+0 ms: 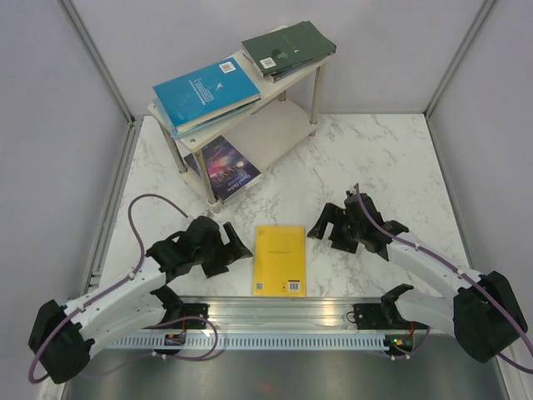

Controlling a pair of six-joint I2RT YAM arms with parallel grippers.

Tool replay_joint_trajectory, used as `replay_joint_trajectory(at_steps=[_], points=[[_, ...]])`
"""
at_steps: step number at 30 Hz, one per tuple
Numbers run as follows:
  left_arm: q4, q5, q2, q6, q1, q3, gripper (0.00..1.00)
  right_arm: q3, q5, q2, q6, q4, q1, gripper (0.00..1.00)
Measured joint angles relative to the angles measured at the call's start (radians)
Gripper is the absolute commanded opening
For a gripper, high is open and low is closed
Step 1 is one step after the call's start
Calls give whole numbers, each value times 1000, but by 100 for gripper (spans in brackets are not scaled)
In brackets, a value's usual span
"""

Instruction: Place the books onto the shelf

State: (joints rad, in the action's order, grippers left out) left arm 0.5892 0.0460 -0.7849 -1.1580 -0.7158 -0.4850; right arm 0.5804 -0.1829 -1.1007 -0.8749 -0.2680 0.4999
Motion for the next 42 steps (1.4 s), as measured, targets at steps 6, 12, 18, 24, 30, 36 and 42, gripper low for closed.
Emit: replay_joint_trajectory(at_steps=[6,12,18,24,30,36,42], points=[[-186,79,-199,50,-2,42,100,-97,-7,-30,64,-122,0,98],[-405,143,-290,51,-5,113,100,-136,-50,-11,79,-46,-1,98],[-630,210,-383,35,-8,144,100,-192,-145,-55,45,153,3,98],[-737,234,-459,13,-24,132,100,-232,-277,-289,-97,593,140,98],[-783,240,-485,-19,-28,135,100,-327,-429,-514,-297,1081,233,86],[-812,240,-467,-24,-38,158,100,-309,-353,-384,-261,873,263,65],[-733,224,-389,-23,-46,174,100,-261,-282,-183,-202,554,264,0]])
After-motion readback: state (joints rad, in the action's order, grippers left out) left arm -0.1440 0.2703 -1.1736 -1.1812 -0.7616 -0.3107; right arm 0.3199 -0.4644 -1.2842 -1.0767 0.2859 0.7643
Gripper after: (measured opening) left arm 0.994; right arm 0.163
